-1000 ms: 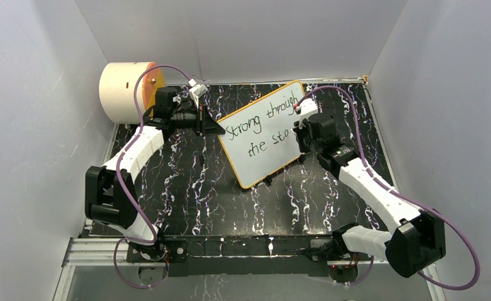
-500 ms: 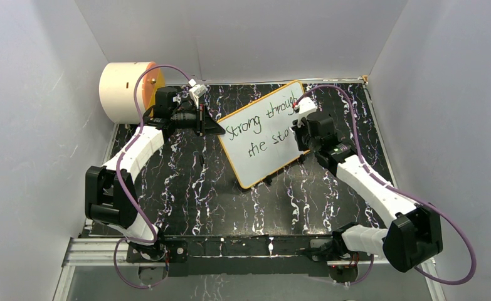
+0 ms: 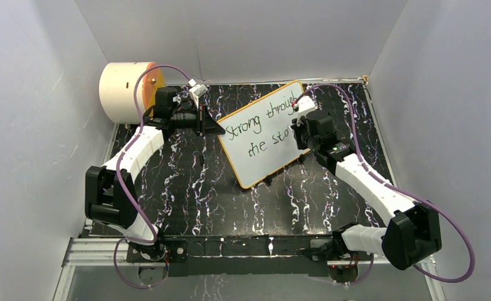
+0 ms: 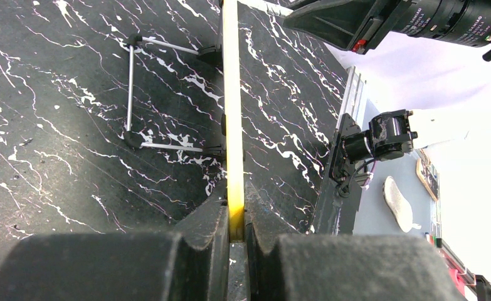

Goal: Write a sentence on the whiteboard

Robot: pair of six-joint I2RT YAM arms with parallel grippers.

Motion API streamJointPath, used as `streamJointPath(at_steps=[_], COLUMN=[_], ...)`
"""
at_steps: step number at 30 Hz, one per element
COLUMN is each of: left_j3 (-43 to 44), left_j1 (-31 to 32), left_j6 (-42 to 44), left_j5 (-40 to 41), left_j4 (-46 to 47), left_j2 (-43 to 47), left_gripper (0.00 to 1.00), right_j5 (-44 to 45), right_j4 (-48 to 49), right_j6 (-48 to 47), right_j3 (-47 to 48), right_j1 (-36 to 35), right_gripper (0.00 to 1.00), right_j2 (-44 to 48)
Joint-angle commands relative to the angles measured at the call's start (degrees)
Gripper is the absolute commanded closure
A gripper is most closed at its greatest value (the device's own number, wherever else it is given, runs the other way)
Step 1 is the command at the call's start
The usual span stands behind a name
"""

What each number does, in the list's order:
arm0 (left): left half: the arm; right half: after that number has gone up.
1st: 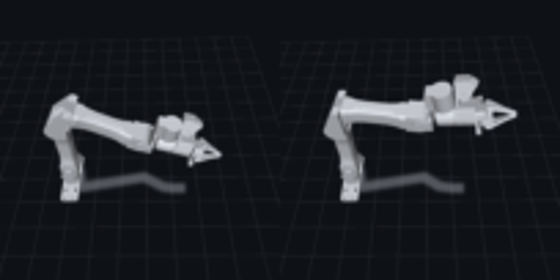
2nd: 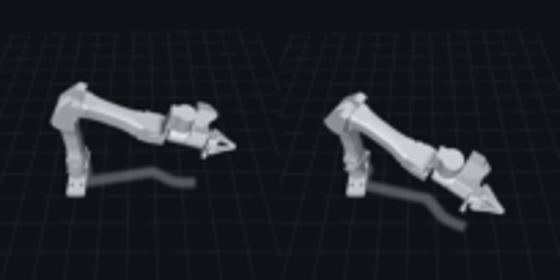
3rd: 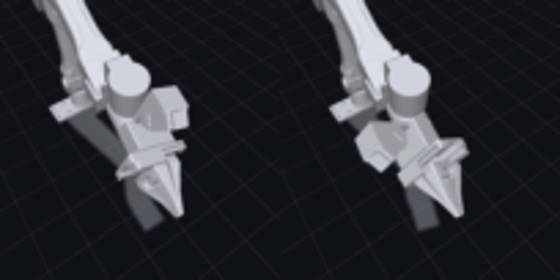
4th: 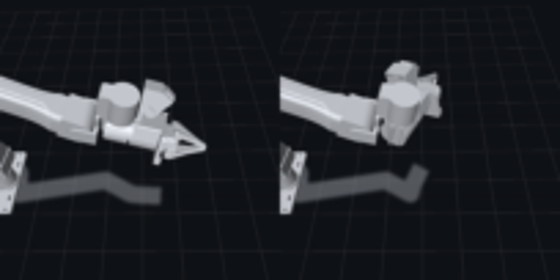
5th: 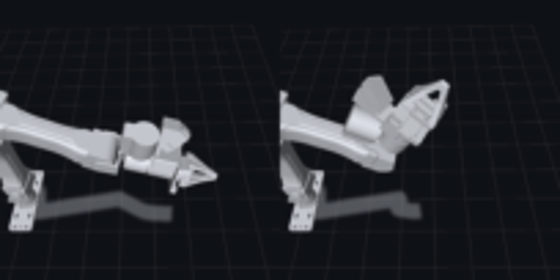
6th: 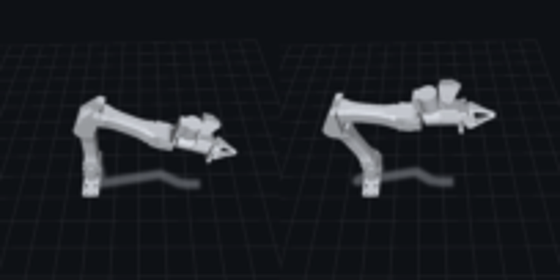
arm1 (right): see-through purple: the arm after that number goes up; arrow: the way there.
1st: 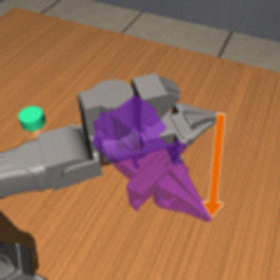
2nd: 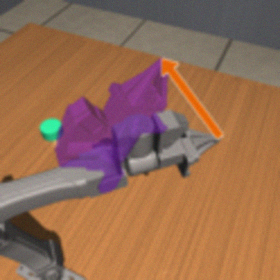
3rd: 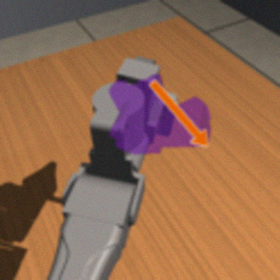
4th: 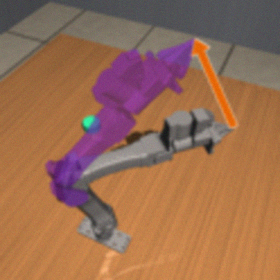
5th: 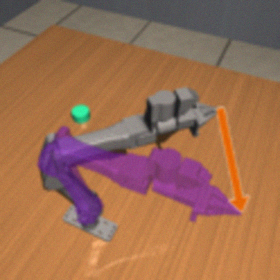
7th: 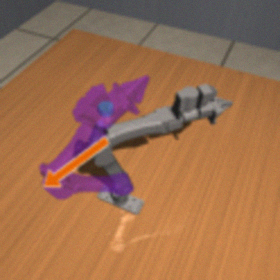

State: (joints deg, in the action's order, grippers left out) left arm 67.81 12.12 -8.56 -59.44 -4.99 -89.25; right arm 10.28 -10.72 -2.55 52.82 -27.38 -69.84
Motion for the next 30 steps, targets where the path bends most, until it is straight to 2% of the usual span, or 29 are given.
streamJointPath(at_steps=[1, 15, 30], left_j3=[-0.06, -0.12, -0.09], left_j1=[-0.08, -0.08, -0.08], left_j6=[0.91, 0.82, 0.82], left_j5=[-1.69, -1.73, -1.84], left_j4=[-1.40, -1.37, -1.41], left_j2=[2.42, 2.42, 2.33], left_gripper=[1.00, 1.00, 1.00], right_j5=[0.67, 0.72, 0.27], right_j4=[0.28, -1.12, 1.45], right_j6=[0.84, 2.11, 0.97], right_j3=[-0.54, -4.15, 0.06], right_j1=[0.33, 0.31, 0.43], right_gripper=[1.00, 1.00, 1.00], right_j2=[1.46, 2.96, 1.51])
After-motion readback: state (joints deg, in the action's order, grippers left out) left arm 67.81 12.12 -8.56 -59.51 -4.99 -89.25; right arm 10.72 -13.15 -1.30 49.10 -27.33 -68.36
